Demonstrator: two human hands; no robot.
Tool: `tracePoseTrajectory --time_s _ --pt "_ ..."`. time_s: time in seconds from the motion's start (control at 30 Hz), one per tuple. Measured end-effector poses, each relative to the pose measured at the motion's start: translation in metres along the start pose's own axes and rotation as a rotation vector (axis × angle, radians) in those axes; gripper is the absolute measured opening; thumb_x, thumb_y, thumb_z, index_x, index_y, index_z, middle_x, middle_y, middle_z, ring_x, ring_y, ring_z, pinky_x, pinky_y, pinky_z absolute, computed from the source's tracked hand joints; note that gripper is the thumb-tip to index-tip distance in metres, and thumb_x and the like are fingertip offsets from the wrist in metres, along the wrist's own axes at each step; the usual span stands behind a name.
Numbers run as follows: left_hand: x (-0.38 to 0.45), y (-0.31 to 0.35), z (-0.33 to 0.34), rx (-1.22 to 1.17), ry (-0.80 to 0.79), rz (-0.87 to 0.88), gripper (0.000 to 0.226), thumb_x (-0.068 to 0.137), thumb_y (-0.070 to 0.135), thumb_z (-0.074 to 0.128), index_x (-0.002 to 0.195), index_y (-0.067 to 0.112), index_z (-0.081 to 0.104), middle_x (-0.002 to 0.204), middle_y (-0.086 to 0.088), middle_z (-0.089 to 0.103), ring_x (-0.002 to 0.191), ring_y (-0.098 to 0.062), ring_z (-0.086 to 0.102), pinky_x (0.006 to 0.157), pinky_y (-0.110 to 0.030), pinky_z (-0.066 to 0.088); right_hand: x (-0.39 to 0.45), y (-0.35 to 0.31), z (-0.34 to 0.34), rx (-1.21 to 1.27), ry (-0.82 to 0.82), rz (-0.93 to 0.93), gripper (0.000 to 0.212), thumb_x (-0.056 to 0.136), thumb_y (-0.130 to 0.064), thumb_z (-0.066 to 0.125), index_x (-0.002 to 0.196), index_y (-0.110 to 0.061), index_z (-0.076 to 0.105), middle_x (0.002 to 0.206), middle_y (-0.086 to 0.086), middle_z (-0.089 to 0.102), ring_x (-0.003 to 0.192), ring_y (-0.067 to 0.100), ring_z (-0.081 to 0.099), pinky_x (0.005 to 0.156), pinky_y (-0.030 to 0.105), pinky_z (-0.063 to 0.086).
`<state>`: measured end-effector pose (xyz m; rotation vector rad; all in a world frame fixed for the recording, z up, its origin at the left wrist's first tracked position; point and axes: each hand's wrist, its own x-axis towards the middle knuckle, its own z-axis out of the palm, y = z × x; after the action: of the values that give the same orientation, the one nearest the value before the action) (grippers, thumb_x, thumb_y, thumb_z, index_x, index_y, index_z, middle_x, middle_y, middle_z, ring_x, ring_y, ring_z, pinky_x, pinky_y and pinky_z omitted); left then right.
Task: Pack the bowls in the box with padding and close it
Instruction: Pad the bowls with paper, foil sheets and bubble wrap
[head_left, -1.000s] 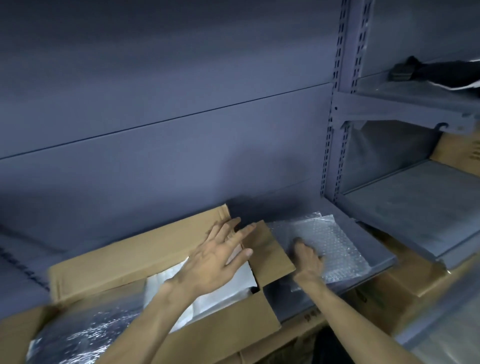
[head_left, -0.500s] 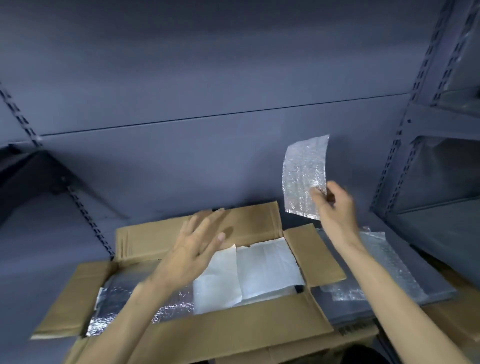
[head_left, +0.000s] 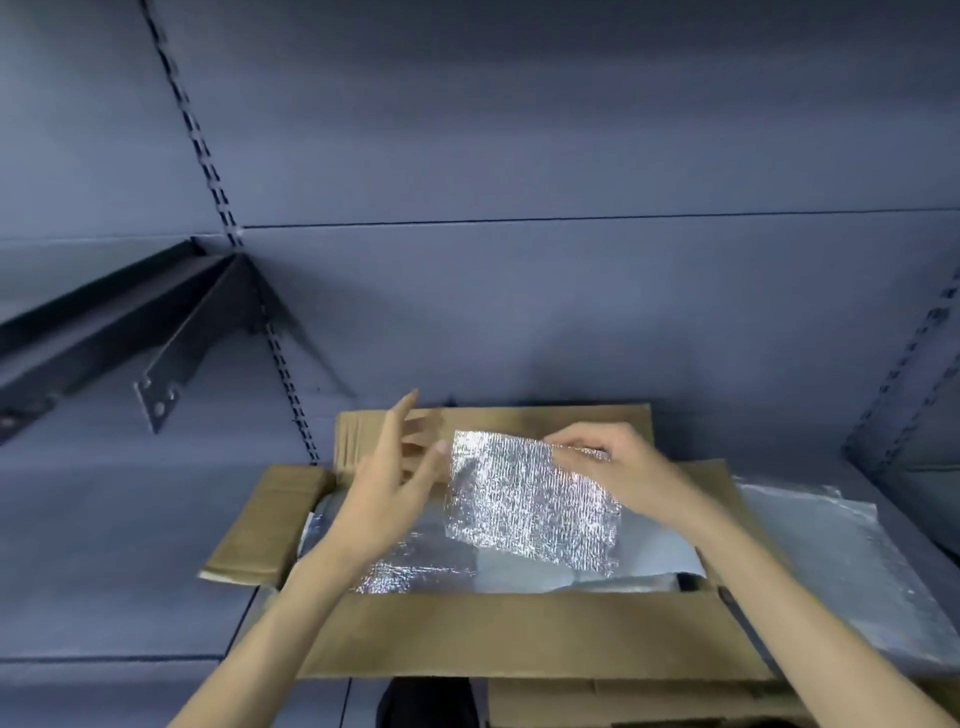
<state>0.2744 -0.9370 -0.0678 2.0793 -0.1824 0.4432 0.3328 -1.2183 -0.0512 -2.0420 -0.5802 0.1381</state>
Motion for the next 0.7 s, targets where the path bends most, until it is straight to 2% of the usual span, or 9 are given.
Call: tracePoseTrajectory --time_s 0.07,0.13,0.2,0.23,0.3,0.37,0.47,0.6,0.7 --pt "-0.001 -0.003 0.008 -0.024 -0.086 -0.008 0.058 0.096 0.039 0.066 0.142 0.051 0.033 0.128 0.027 0.056 0.094 0.001 0.067 0.074 -0.006 0.048 0.007 0.003 0.000 -0.088 -0.087 0.037 0.014 0.101 -0.025 0.066 0.108 -0.031 0.076 0.107 -0.023 0.075 0.105 -0.008 0.065 0.091 0.012 0.045" --pt "-0.001 -0.009 0.020 -0.005 -0.176 0.011 0.065 0.095 0.027 0.070 0.137 0.055 0.031 0.127 0.019 0.061 0.097 0.003 0.066 0.075 -0.006 0.047 0.013 0.005 -0.001 -0.153 -0.135 0.063 0.016 0.100 -0.027 0.067 0.111 -0.025 0.078 0.108 -0.018 0.076 0.106 -0.003 0.066 0.097 0.021 0.048" --pt "0.001 -0.014 0.031 0.072 -0.226 -0.007 0.073 0.091 0.020 0.074 0.138 0.055 0.030 0.112 0.011 0.069 0.095 0.004 0.067 0.076 -0.007 0.047 0.016 0.009 -0.002 -0.233 -0.152 0.066 0.018 0.098 -0.032 0.069 0.114 -0.027 0.077 0.110 -0.016 0.074 0.108 -0.003 0.064 0.098 0.024 0.047" --pt "0.002 -0.015 0.036 0.112 -0.246 -0.028 0.076 0.090 0.019 0.075 0.138 0.056 0.028 0.107 0.011 0.069 0.090 0.001 0.067 0.076 -0.009 0.047 0.017 0.014 -0.003 -0.259 -0.148 0.075 0.019 0.097 -0.035 0.070 0.114 -0.030 0.076 0.112 -0.016 0.072 0.109 -0.004 0.062 0.097 0.024 0.046" --pt "0.002 -0.012 0.045 0.166 -0.277 -0.061 0.077 0.090 0.021 0.072 0.142 0.055 0.027 0.111 0.011 0.065 0.085 -0.005 0.065 0.080 -0.020 0.050 0.016 0.024 -0.005 -0.304 -0.124 0.092 0.017 0.096 -0.037 0.071 0.112 -0.033 0.074 0.110 -0.015 0.070 0.105 -0.007 0.060 0.090 0.022 0.043" --pt "0.003 -0.007 0.053 0.324 -0.280 -0.014 0.075 0.091 0.027 0.068 0.151 0.043 0.026 0.126 0.008 0.057 0.103 -0.011 0.059 0.090 -0.030 0.050 0.015 0.036 -0.007 -0.413 -0.094 0.086 0.014 0.096 -0.037 0.070 0.108 -0.034 0.075 0.107 -0.019 0.069 0.101 -0.005 0.061 0.085 0.024 0.044" --pt "0.005 0.001 0.067 0.584 -0.316 0.214 0.064 0.095 0.036 0.060 0.153 0.028 0.033 0.142 0.006 0.044 0.128 -0.018 0.043 0.096 -0.035 0.047 0.009 0.048 -0.010 -0.606 -0.067 0.057 0.017 0.098 -0.040 0.065 0.112 -0.036 0.073 0.107 -0.021 0.066 0.106 0.006 0.060 0.086 0.029 0.048" --pt "0.005 0.002 0.084 0.525 -0.573 0.314 0.046 0.101 0.037 0.056 0.145 0.028 0.048 0.141 0.002 0.044 0.131 -0.018 0.044 0.106 -0.034 0.040 -0.006 0.060 -0.004 -0.796 0.084 -0.075 0.027 0.105 -0.027 0.054 0.129 -0.026 0.067 0.114 -0.010 0.053 0.111 0.015 0.045 0.097 0.039 0.042" --pt "0.004 -0.006 0.091 0.462 -0.654 0.260 0.052 0.101 0.042 0.055 0.151 0.034 0.041 0.146 0.009 0.039 0.139 -0.008 0.034 0.115 -0.024 0.029 -0.026 0.059 -0.008 -0.676 0.029 -0.094 0.030 0.106 -0.022 0.052 0.133 -0.025 0.065 0.118 -0.012 0.048 0.113 0.006 0.042 0.100 0.030 0.041"
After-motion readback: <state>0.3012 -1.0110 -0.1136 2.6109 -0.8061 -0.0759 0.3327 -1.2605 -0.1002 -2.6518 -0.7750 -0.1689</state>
